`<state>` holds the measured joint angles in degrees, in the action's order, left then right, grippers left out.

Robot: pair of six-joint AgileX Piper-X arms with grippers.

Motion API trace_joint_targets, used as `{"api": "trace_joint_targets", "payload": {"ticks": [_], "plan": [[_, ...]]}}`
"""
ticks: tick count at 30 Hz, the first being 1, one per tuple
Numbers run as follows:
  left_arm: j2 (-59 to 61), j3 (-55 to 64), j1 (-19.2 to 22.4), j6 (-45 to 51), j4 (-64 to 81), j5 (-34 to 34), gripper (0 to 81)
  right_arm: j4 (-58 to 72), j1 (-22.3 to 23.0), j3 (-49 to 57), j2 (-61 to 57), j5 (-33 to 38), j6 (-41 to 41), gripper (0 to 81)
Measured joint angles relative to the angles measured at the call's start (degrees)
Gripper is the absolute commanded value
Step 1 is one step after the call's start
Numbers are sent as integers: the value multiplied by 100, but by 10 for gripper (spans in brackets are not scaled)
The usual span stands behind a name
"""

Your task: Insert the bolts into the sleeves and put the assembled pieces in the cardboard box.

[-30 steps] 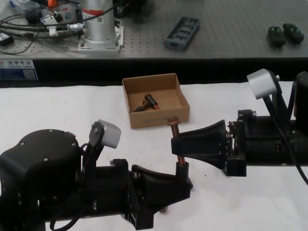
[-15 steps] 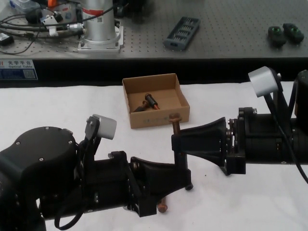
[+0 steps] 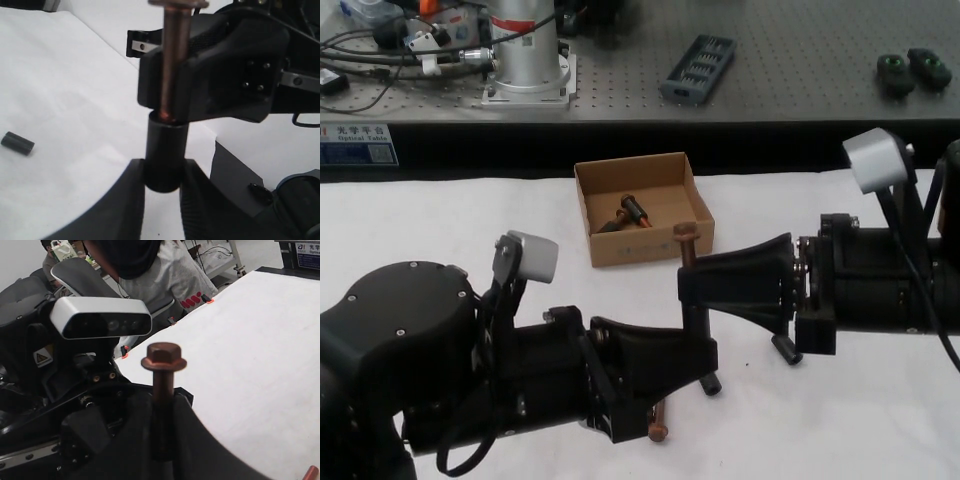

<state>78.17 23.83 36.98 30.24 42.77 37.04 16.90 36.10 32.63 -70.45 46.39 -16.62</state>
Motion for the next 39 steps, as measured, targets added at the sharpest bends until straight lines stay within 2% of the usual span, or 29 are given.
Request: {"api": "trace_joint_targets", "payload": {"ticks": [3,5,10,15,22,25,28,32,36,37,39], "plan": [[0,0,0,21,95,-66,27,49,-7,0,0,13,0,376],[0,0,0,21,158,-150,27,55,-7,0,76,-22,-37,445],[0,0,0,70,185,-519,27,-117,-7,0,328,-147,-48,372],[0,75,-35,-190,370,-1032,27,-252,-112,0,773,-349,-52,373],[6,496,-118,-722,15,-1076,27,-635,-552,0,1046,-592,-52,373],[234,643,-383,-799,-56,-1206,27,-1258,-658,0,1043,-592,-52,373],[631,1023,-738,-799,-339,-1003,27,-1510,-661,0,1066,-509,-52,361],[1318,1493,-1087,-925,-738,-758,27,-1542,-661,0,1266,-484,-52,279],[1600,1909,-1141,-1073,-1273,-700,27,-1542,-661,0,1811,-572,-52,247],[1842,2312,-1147,-1300,-1874,-653,27,-1566,-661,0,1936,-572,-52,244],[1992,2554,-1165,-1468,-2179,-625,27,-1629,-661,0,2092,-587,-52,239]]}}
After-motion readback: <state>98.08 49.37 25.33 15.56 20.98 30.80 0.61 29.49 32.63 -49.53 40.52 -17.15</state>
